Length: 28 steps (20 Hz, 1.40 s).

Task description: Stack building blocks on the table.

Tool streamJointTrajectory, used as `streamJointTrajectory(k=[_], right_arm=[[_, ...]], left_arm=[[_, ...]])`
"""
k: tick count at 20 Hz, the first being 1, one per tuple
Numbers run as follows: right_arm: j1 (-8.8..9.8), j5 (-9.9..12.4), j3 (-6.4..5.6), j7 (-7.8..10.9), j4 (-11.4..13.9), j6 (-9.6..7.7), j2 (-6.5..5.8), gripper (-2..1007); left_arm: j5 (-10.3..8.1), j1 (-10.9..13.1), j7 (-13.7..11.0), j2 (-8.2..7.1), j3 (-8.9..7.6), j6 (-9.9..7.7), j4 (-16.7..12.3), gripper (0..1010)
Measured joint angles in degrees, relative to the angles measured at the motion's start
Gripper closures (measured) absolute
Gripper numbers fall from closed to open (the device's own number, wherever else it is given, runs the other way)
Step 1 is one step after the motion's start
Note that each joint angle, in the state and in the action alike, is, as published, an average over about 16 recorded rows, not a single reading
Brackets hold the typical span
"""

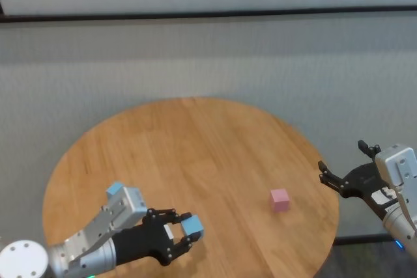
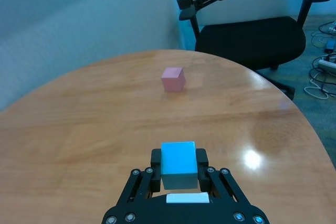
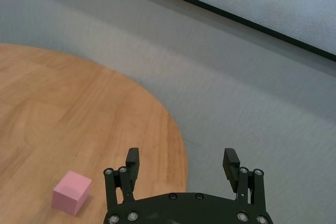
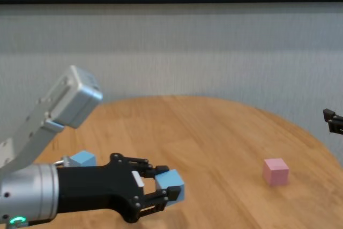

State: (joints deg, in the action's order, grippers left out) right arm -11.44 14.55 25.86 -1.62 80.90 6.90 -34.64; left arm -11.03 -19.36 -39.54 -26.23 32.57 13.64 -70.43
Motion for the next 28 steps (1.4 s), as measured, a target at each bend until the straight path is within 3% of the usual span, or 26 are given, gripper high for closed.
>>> streamJointTrajectory(k=[16,28], right_arm=[[0.0,0.0,0.0,0.0,0.0,0.0,0.0,0],[0.0,0.0,0.0,0.0,0.0,0.0,0.0,0]], left_arm=[[1.66,-3.95,0.14,3.99,2.37,0.09,5.91,604],[2.12,-5.33,0.22,5.4,2.8,0.32,8.37,604]])
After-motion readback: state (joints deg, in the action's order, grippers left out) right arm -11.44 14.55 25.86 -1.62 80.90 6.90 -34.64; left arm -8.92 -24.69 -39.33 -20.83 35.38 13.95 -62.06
